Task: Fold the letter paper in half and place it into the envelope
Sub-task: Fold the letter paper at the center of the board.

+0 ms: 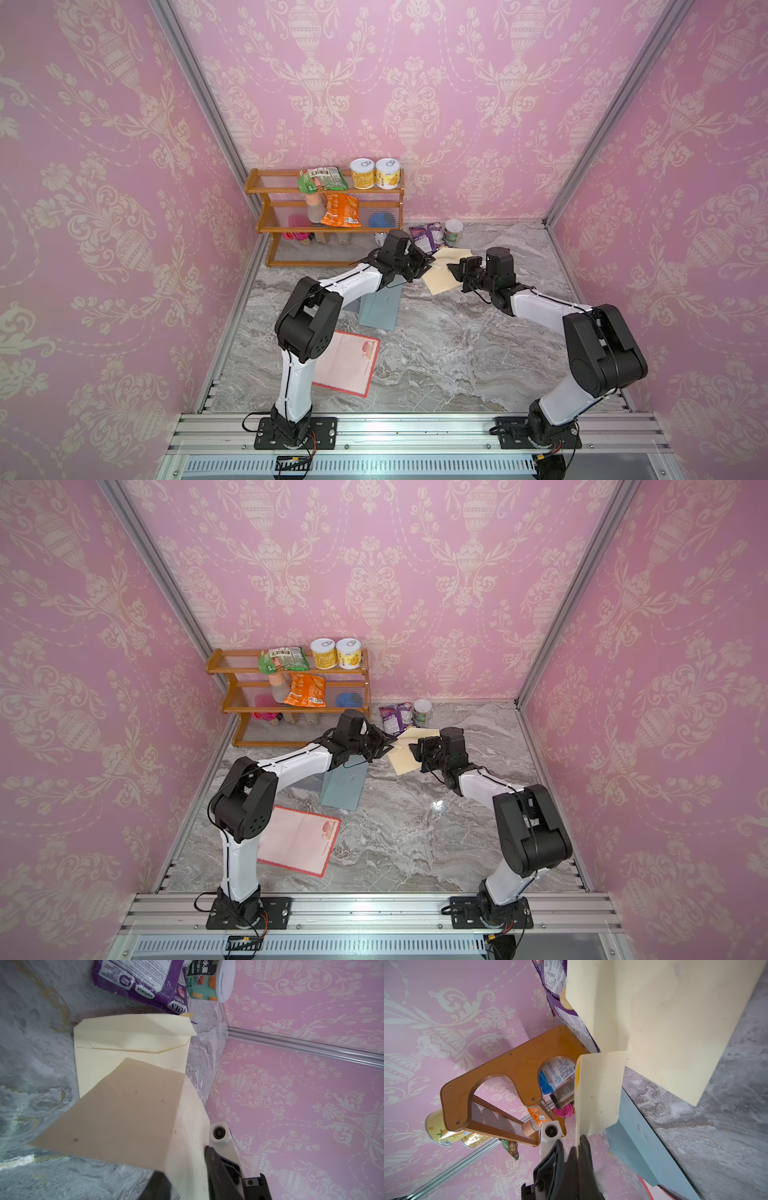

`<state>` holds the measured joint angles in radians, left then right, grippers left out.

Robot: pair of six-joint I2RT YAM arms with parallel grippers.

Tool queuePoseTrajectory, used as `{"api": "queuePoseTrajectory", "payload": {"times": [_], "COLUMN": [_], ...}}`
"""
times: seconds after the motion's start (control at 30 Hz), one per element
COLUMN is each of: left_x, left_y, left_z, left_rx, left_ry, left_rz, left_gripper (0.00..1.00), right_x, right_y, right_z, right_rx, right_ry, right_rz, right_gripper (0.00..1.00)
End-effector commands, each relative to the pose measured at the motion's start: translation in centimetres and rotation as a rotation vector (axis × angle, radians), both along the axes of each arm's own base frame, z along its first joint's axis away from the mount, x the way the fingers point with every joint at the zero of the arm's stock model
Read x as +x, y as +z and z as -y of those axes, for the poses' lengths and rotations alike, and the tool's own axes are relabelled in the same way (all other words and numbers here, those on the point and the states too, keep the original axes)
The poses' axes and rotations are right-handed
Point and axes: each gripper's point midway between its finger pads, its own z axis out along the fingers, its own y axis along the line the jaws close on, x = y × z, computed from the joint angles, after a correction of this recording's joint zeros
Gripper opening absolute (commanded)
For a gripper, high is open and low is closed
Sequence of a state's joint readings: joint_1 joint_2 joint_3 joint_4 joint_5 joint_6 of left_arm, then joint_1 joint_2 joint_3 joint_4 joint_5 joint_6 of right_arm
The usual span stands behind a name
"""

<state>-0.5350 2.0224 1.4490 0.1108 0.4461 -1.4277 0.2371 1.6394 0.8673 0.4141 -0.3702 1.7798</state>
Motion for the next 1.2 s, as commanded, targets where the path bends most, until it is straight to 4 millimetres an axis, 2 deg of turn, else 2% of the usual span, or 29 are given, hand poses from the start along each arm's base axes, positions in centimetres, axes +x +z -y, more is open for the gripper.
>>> {"api": "queuePoseTrajectory", "payload": {"times": [0.0, 0.3, 0.83, 0.9, 1.03, 1.1, 1.13, 1.17], "left_x": [-0.2, 0.7, 2.6, 2.8, 2.8, 2.7, 2.7, 2.6], "left_y": [1.0, -0.7, -2.8, -2.7, -2.2, -1.9, -1.6, -1.4], "left_z": [-1.3, -0.9, -2.3, -2.2, -2.1, -2.1, -2.2, -2.1], "left_rx": [0.017, -0.021, -0.026, -0.028, -0.029, -0.028, -0.028, -0.029], "left_ry": [-0.012, -0.002, 0.047, 0.048, 0.041, 0.037, 0.035, 0.033], "left_rz": [0.029, 0.005, -0.021, -0.015, -0.003, 0.011, 0.016, 0.021], "left_gripper": [0.31, 0.29, 0.26, 0.21, 0.00, 0.00, 0.00, 0.00], "right_x": [0.4, 0.4, -0.9, -1.1, -1.5, -1.8, -1.9, -2.0], "right_y": [1.4, 2.6, 3.7, 3.6, 3.0, 2.6, 2.5, 2.5], "right_z": [-0.5, -1.0, -1.3, -1.5, -1.8, -1.8, -1.8, -1.9], "right_rx": [0.018, 0.053, 0.041, 0.037, 0.028, 0.025, 0.022, 0.019], "right_ry": [0.022, 0.036, 0.084, 0.097, 0.117, 0.124, 0.128, 0.136], "right_rz": [0.056, 0.078, 0.100, 0.097, 0.081, 0.069, 0.065, 0.065], "right_gripper": [0.00, 0.00, 0.00, 0.00, 0.00, 0.00, 0.15, 0.41]}}
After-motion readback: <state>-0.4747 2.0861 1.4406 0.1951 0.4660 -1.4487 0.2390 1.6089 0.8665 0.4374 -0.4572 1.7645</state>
